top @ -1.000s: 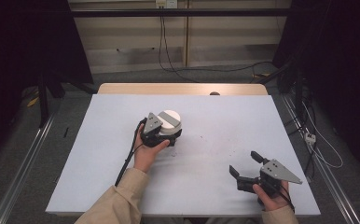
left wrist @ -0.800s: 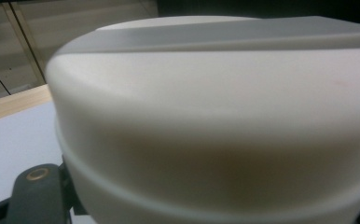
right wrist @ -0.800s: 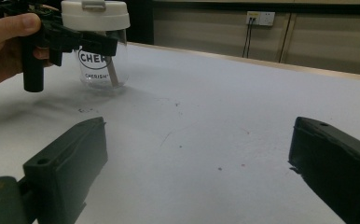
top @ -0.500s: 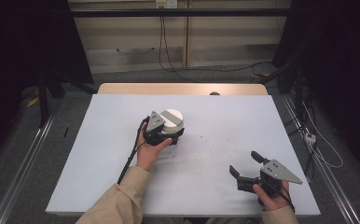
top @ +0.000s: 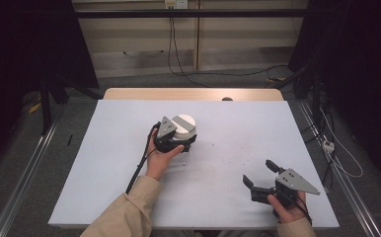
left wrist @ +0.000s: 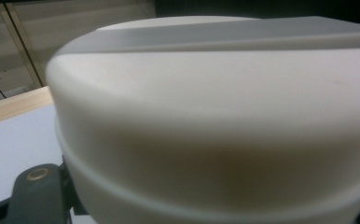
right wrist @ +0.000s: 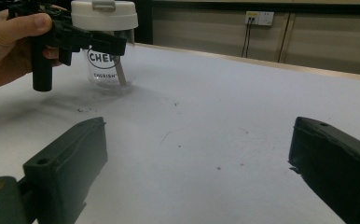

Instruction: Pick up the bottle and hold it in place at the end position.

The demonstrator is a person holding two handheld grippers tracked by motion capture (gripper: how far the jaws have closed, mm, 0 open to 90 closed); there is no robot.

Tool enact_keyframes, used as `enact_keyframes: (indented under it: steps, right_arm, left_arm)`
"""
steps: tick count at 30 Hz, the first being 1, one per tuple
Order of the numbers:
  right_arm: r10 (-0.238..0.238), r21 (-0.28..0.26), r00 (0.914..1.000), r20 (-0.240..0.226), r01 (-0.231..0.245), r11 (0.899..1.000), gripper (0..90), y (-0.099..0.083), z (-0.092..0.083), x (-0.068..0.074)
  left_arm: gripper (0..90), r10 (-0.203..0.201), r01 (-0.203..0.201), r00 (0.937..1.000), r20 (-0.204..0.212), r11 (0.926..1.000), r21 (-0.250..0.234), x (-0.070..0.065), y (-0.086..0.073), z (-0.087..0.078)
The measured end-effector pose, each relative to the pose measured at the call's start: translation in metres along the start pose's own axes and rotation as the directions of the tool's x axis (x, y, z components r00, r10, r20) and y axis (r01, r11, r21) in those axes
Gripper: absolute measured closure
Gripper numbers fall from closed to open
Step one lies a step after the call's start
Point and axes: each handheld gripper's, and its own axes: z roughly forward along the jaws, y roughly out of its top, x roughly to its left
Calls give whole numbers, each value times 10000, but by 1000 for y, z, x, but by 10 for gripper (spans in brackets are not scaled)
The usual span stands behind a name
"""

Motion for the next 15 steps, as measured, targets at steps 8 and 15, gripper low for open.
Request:
enact_keyframes:
  steps: [8, 15]
  right_arm:
    - [-33, 26, 10000, -17, 33, 10000, 38, 0, 0, 0]
    - [-30, 20, 10000, 3, 30, 10000, 38, -1, 0, -1]
  left_arm:
    - [186, 33, -34, 9999, 136, 10000, 55, -4, 2, 8]
    - [186, 121, -124, 9996, 237, 9999, 108, -6, 1, 15]
